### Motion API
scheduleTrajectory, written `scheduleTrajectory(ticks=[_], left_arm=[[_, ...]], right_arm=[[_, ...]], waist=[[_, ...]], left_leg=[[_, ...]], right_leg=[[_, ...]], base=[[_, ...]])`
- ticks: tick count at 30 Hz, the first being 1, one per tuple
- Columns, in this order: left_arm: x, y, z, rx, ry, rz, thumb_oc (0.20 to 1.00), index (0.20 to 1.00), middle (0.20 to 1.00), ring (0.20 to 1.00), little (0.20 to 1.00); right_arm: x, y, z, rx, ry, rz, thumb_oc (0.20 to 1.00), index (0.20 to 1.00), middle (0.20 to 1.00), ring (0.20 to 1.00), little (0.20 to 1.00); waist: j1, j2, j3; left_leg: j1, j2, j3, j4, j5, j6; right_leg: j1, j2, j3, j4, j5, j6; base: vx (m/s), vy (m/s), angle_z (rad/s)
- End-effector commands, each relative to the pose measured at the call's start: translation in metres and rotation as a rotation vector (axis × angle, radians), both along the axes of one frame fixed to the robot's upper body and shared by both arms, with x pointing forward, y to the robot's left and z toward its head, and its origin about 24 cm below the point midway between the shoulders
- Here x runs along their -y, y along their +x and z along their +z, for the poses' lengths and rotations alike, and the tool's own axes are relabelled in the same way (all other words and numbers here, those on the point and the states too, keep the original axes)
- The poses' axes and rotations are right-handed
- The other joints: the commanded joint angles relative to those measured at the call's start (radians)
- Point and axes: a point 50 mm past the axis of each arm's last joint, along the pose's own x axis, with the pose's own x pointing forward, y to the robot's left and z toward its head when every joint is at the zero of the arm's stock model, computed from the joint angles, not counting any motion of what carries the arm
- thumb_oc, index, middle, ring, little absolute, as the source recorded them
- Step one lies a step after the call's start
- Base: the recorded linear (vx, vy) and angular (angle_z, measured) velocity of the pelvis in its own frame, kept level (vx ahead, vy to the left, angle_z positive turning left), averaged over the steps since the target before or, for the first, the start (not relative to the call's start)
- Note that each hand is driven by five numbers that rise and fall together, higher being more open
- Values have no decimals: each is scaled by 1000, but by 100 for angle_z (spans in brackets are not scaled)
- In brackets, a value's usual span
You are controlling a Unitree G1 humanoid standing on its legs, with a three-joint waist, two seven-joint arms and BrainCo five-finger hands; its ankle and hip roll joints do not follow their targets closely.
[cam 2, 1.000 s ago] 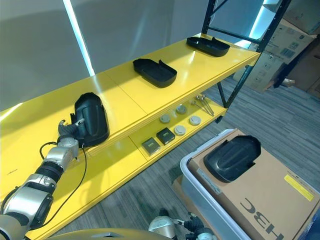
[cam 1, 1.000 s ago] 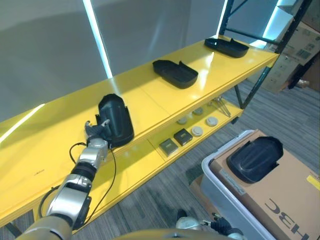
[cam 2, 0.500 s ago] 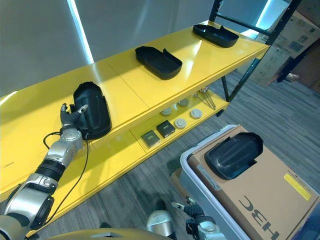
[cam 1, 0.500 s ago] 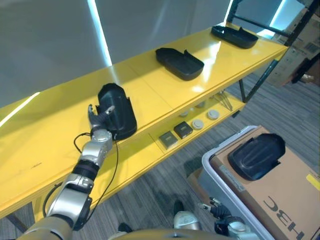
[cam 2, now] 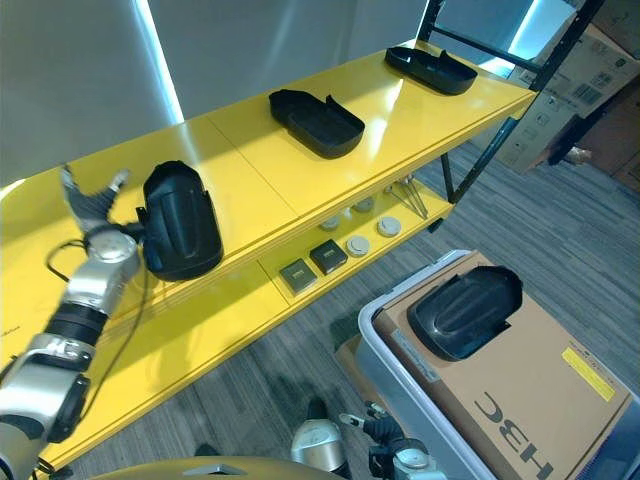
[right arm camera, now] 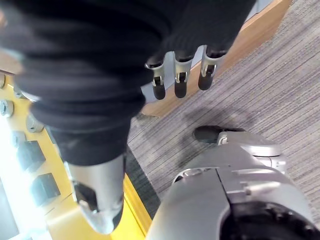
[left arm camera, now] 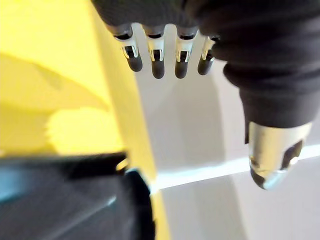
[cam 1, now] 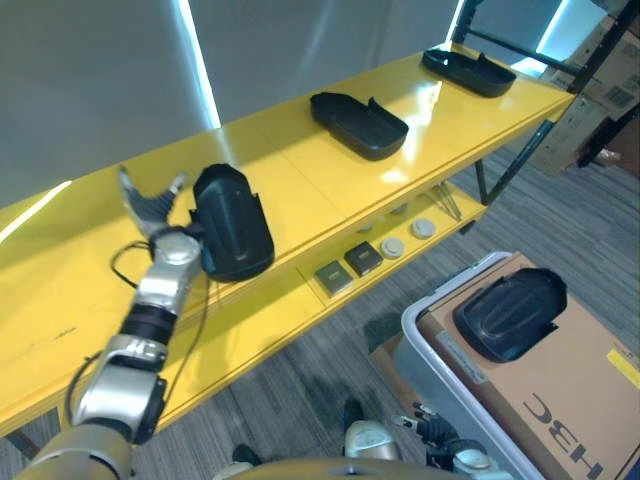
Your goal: Move parts from the plastic box to the shelf.
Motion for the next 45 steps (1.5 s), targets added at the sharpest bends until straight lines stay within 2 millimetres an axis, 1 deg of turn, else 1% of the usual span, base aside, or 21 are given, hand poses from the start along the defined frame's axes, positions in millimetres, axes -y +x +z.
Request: scheduleTrajectory(ticks=[1, 6, 8, 9, 11, 12, 15, 18, 19, 21, 23, 25, 27, 29, 30, 31, 32, 33, 34, 40, 45], left_arm=[[-14, -3, 82, 298, 201, 101, 1000, 1000, 1000, 1000, 1000], [-30, -16, 107, 381, 308, 99, 1000, 1000, 1000, 1000, 1000], [-23, -21, 121, 447, 353, -83, 1000, 1000, 1000, 1000, 1000], [-21, -22, 122, 454, 358, -118, 1000, 1000, 1000, 1000, 1000], [26, -38, 127, 506, 278, -624, 1000, 1000, 1000, 1000, 1000], [29, -40, 126, 506, 267, -666, 1000, 1000, 1000, 1000, 1000], [60, -59, 109, 491, 184, -973, 1000, 1000, 1000, 1000, 1000], [69, -69, 94, 459, 161, -1108, 1000, 1000, 1000, 1000, 1000], [74, -78, 79, 417, 127, -1258, 1000, 1000, 1000, 1000, 1000], [78, -90, 66, 362, 123, -1422, 1000, 1000, 1000, 1000, 1000], [80, -96, 60, 336, 144, -1477, 1000, 1000, 1000, 1000, 1000], [83, -103, 49, 280, 81, -1573, 1000, 1000, 1000, 1000, 1000], [83, -105, 45, 258, 74, -1594, 1000, 1000, 1000, 1000, 1000], [82, -110, 32, 212, 5, -1651, 1000, 1000, 1000, 1000, 1000], [83, -115, 24, 180, -62, -1704, 639, 639, 639, 639, 639], [85, -117, 17, 158, -106, -1731, 511, 511, 511, 511, 511], [86, -119, 12, 144, -128, -1753, 426, 426, 426, 426, 426], [88, -121, 8, 129, -149, -1772, 253, 253, 253, 253, 253], [91, -123, 4, 121, -161, -1789, 200, 200, 200, 200, 200], [116, -133, -15, 69, -285, -1874, 200, 200, 200, 200, 200], [136, -125, -32, 16, -382, -1800, 200, 200, 200, 200, 200]], right_arm=[[-2, -4, -2, -12, -4, 32, 1000, 1000, 1000, 1000, 1000], [1, -9, -2, -20, -12, 29, 1000, 1000, 1000, 1000, 1000], [2, -11, -3, -23, -21, 35, 1000, 1000, 1000, 1000, 1000], [3, -11, -3, -24, -22, 36, 1000, 1000, 1000, 1000, 1000], [4, -12, -3, -25, -26, 29, 1000, 1000, 1000, 1000, 1000], [4, -12, -4, -25, -26, 28, 1000, 1000, 1000, 1000, 1000], [2, -13, -4, -18, -24, 15, 1000, 1000, 1000, 1000, 1000], [0, -15, -5, -21, -23, 14, 1000, 1000, 1000, 1000, 1000], [0, -19, -6, -29, -30, 20, 1000, 1000, 1000, 1000, 1000], [4, -25, -7, -42, -40, 26, 1000, 1000, 1000, 1000, 1000], [6, -27, -7, -45, -45, 29, 1000, 1000, 1000, 1000, 1000], [10, -30, -7, -53, -51, 28, 1000, 1000, 1000, 1000, 1000], [11, -31, -7, -57, -54, 28, 1000, 1000, 1000, 1000, 1000], [12, -34, -8, -66, -62, 37, 1000, 1000, 1000, 1000, 1000], [15, -35, -7, -70, -65, 42, 1000, 1000, 1000, 1000, 1000], [16, -35, -7, -70, -68, 42, 1000, 1000, 1000, 1000, 1000], [17, -35, -6, -70, -70, 41, 1000, 1000, 1000, 1000, 1000], [18, -34, -6, -68, -70, 39, 1000, 1000, 1000, 1000, 1000], [19, -34, -5, -67, -71, 38, 1000, 1000, 1000, 1000, 1000], [22, -29, -5, -56, -73, 66, 1000, 1000, 1000, 1000, 1000], [18, -22, -5, -54, -65, 104, 1000, 1000, 1000, 1000, 1000]], waist=[[22, 6, -15], [33, 12, -24], [43, 13, -27], [44, 13, -28], [67, 12, -24], [69, 12, -24], [90, 12, -19], [101, 12, -22], [114, 11, -24], [127, 13, -26], [133, 15, -27], [144, 18, -29], [147, 19, -31], [154, 21, -32], [159, 23, -31], [161, 24, -29], [163, 25, -28], [164, 26, -26], [164, 27, -24], [159, 30, -16], [137, 25, -9]], left_leg=[[13, 49, -60, 70, -111, -7], [14, 47, -63, 68, -111, -7], [12, 46, -64, 71, -114, -6], [12, 46, -64, 71, -114, -6], [10, 43, -74, 67, -115, -7], [10, 43, -75, 66, -115, -7], [12, 38, -89, 60, -113, -7], [14, 36, -94, 57, -113, -4], [13, 35, -96, 58, -113, -1], [12, 34, -98, 57, -112, -1], [11, 33, -97, 56, -112, 0], [11, 28, -100, 54, -111, 2], [12, 26, -101, 52, -111, 4], [12, 22, -101, 51, -113, 6], [10, 21, -101, 52, -115, 7], [8, 20, -102, 54, -116, 8], [6, 20, -102, 55, -116, 8], [5, 20, -101, 57, -117, 8], [4, 21, -101, 58, -118, 9], [2, 20, -96, 56, -117, 10], [2, 25, -83, 63, -122, 12]], right_leg=[[-17, -53, 18, 39, -62, 77], [-7, -54, 14, 36, -64, 77], [-4, -56, 10, 35, -66, 78], [-3, -56, 9, 34, -66, 78], [7, -58, -2, 25, -64, 81], [8, -58, -3, 24, -63, 82], [17, -60, -14, 17, -58, 87], [23, -62, -21, 14, -55, 91], [26, -64, -28, 13, -53, 92], [29, -64, -34, 8, -48, 94], [30, -65, -38, 6, -47, 94], [33, -67, -43, 3, -44, 96], [32, -68, -45, 2, -43, 97], [32, -69, -48, 2, -41, 98], [30, -71, -50, 2, -39, 99], [29, -71, -50, 2, -39, 98], [28, -71, -51, 2, -39, 97], [27, -72, -52, 3, -38, 97], [26, -72, -53, 3, -37, 96], [20, -74, -50, 1, -34, 98], [10, -74, -41, 6, -33, 99]], base=[[33, 23, 1], [15, 20, 0], [6, 16, 1], [0, 0, 0], [-8, 31, 3], [0, 0, 0], [-3, 11, 2], [1, 12, 1], [3, 33, 4], [-2, 41, 11], [-7, 33, 16], [3, 37, 6], [0, 0, 0], [-2, 17, 0], [0, 0, 0], [0, 0, 0], [0, 0, 0], [0, 0, 0], [0, 0, 0], [0, 0, 0], [2, -33, 0]])
